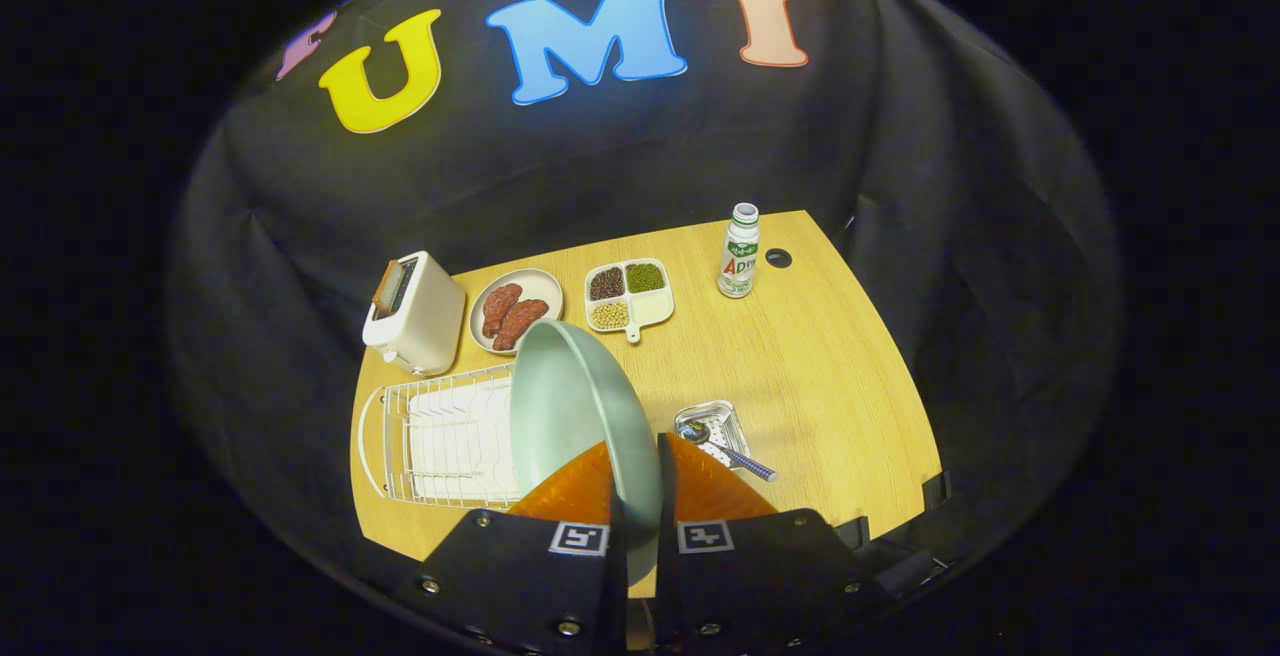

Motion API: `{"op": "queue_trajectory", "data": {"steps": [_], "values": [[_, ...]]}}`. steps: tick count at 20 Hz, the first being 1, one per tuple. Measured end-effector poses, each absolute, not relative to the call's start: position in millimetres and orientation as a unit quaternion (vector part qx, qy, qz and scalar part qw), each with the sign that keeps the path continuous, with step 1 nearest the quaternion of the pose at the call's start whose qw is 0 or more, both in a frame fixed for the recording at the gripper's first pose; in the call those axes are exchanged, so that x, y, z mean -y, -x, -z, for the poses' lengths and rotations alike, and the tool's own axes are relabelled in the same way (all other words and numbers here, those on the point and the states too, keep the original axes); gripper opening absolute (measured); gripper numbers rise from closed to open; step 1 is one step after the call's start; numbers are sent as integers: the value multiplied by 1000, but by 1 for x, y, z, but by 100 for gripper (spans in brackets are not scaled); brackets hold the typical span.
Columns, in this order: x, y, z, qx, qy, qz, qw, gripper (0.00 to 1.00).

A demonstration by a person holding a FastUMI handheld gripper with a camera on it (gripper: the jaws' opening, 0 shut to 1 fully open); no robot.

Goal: Take the plate from the dish rack, then take the spoon from the basket and place it into the plate.

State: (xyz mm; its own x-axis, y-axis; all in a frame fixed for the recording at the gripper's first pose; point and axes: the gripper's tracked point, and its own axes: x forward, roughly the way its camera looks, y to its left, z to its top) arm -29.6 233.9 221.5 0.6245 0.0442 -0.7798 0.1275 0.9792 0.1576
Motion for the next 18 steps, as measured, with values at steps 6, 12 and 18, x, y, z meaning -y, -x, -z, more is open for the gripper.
{"op": "queue_trajectory", "data": {"steps": [6, 12, 18], "values": [[-210, 71, -196, -443, -182, -43, 877, 11], [-185, 120, -140, -455, -239, -62, 855, 11], [-193, 158, -76, -469, -285, -105, 829, 11]]}}
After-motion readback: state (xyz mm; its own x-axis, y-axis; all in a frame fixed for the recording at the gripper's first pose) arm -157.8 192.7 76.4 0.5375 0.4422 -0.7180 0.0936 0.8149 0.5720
